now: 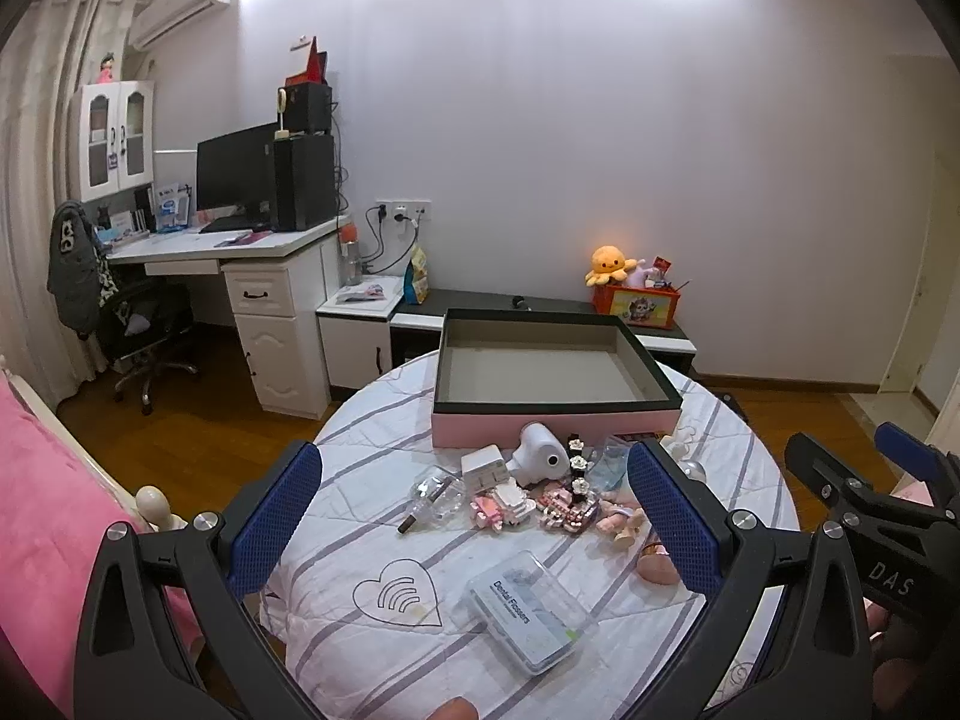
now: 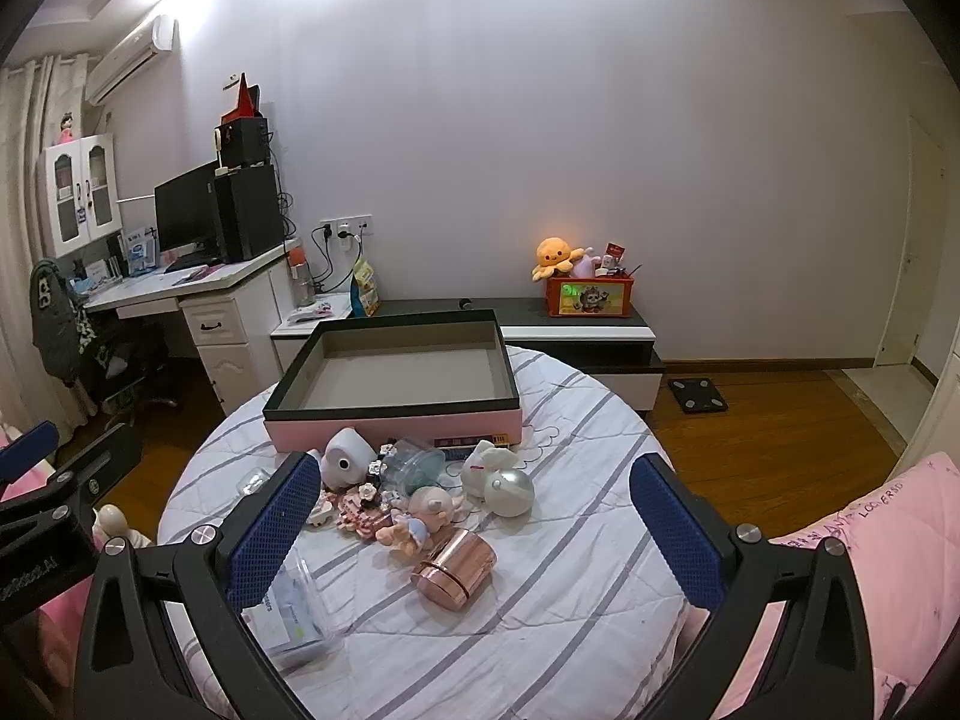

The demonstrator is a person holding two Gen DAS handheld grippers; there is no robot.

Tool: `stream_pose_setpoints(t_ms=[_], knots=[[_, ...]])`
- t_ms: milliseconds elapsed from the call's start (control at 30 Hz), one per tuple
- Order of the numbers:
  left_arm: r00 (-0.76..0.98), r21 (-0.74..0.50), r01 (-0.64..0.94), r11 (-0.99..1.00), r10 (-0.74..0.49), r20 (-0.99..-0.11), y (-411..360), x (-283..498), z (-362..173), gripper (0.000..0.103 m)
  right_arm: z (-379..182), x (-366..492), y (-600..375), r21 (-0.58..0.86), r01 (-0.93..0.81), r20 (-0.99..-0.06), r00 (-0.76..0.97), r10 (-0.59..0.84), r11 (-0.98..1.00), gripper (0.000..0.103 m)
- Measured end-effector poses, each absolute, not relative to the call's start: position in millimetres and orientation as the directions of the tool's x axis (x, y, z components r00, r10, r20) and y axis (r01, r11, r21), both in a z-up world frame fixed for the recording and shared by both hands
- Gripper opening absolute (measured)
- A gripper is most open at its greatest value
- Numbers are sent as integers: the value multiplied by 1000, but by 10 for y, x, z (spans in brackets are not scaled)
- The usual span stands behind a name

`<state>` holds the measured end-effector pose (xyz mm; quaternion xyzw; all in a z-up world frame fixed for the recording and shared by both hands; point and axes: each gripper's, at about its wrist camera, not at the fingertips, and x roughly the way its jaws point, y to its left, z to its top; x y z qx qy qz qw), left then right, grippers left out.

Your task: Organize rigid objects

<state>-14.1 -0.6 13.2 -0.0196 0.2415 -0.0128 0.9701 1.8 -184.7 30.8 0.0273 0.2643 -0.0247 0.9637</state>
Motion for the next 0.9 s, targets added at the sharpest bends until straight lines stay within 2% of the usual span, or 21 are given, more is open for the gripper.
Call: stream_pose_setpoints(t_ms=[900], knots=[[886,-47,16,999,-36,-463,3,-189,119,103,337,-13,-1852,36,73,-501,864,-45,997,103]])
